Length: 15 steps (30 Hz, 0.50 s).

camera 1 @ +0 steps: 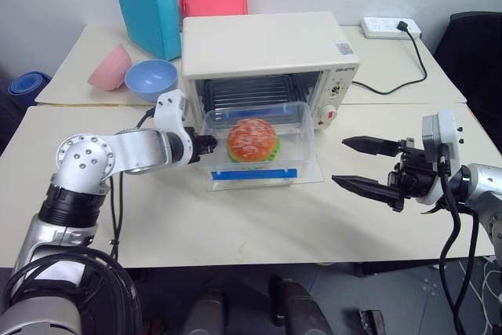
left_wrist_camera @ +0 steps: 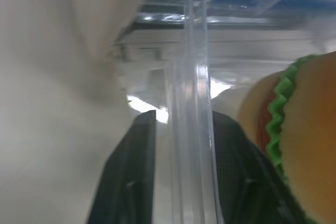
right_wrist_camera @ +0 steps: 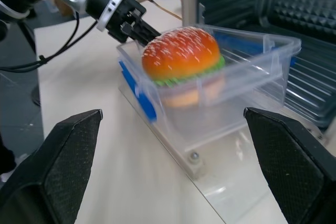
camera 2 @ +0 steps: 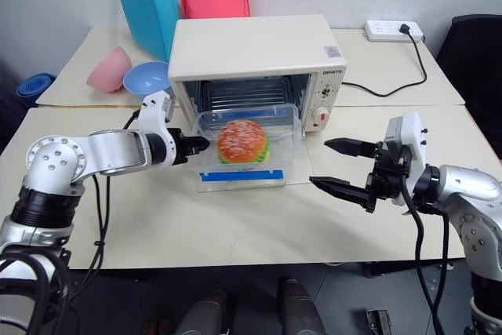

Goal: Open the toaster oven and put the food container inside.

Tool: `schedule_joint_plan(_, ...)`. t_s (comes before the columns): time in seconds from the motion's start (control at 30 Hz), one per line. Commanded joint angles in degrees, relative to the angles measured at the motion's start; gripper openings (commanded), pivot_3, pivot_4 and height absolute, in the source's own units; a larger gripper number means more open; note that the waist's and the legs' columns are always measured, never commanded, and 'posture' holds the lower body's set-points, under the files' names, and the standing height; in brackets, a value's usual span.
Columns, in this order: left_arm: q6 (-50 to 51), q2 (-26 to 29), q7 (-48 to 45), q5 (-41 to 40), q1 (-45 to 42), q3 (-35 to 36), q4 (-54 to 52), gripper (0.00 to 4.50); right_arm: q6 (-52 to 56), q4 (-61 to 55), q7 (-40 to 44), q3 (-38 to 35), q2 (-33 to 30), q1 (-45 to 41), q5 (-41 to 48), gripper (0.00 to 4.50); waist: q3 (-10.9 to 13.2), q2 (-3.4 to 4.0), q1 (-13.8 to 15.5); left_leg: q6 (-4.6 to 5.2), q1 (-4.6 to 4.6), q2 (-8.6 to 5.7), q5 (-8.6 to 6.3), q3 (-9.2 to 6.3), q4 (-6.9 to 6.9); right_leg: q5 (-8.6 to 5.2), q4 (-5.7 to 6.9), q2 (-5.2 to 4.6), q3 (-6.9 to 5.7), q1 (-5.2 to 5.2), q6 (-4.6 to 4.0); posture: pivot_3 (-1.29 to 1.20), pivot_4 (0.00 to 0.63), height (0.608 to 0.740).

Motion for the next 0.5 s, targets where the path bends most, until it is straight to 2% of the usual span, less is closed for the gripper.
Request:
schedule_joint_plan(0.03, 0.8, -0.1, -3.4, 3.4, -0.4, 3.1, -0.2, 2.83, -2.3, -1.8, -1.6, -1.8, -0.3, 0.7, -0.9, 4.50, 0.0, 0.00, -0.3, -0.02, 0.01, 0.00, 0.01, 0.01, 0.04, 0.00, 0.05, 0.07, 0.02, 0.00, 0.00, 0.00, 0.150, 0.740)
schedule_joint_plan(0.1, 1.0, 0.6, -7.4, 5.4, -0.2, 4.8, -1.5, 3.38, -2.6, -1.9, -2.3, -2.0, -0.1, 1.0, -0.7, 4.50, 0.0, 0.00, -0.4, -0.04, 0.01, 0.01, 0.03, 0.01, 0.15, 0.00, 0.15, 0.13, 0.02, 0.00, -0.01, 0.00, 0.150, 0.740)
schedule_joint_plan(0.2, 0.3, 2.7, -15.6, 9.8, 1.2, 8.2, -5.4, 3.38, -2.7, -2.2, -3.0, -2.3, -0.2, 1.5, -0.3, 4.50, 0.0, 0.00, -0.5, -0.07, 0.03, -0.02, 0.06, 0.02, 0.19, -0.03, 0.24, 0.19, 0.02, 0.00, -0.06, 0.00, 0.150, 0.740)
schedule_joint_plan(0.3, -2.5, 6.1, -32.1, 12.3, 6.9, 16.4, -11.5, 3.41, -0.9, -3.6, -3.1, -2.4, -0.4, 2.4, 2.2, 3.91, 0.0, 0.00, -0.6, -0.09, 0.03, 0.00, 0.05, 0.03, 0.17, -0.07, 0.26, 0.21, 0.01, -0.03, -0.14, 0.00, 0.150, 0.740)
schedule_joint_plan(0.4, -3.3, 11.4, -54.1, 17.1, 14.2, 20.3, -17.4, 2.82, 0.3, -5.3, -2.2, -1.8, -0.8, 3.3, 4.8, 2.94, 0.0, 0.00, -0.5, -0.10, 0.02, 0.09, 0.05, 0.06, 0.15, -0.16, 0.28, 0.19, -0.06, -0.05, -0.28, 0.00, 0.150, 0.740)
schedule_joint_plan(0.47, -4.0, 14.5, -68.1, 20.3, 18.9, 21.1, -20.1, 2.23, 1.3, -5.8, -1.8, -1.0, -1.0, 3.4, 6.2, 2.25, 0.0, 0.00, -0.5, -0.10, 0.00, 0.07, 0.03, 0.24, 0.15, -0.27, 0.22, 0.21, -0.12, -0.04, -0.46, 0.00, 0.150, 0.740)
schedule_joint_plan(0.5, -4.5, 15.7, -73.3, 22.1, 20.6, 20.8, -20.9, 1.88, 1.5, -6.1, -1.5, -0.4, -1.1, 3.4, 6.4, 1.85, 0.0, 0.00, -0.4, -0.06, 0.01, 0.09, 0.02, 0.40, 0.15, -0.52, 0.19, 0.21, -0.14, -0.03, -0.90, 0.00, 0.150, 0.740)
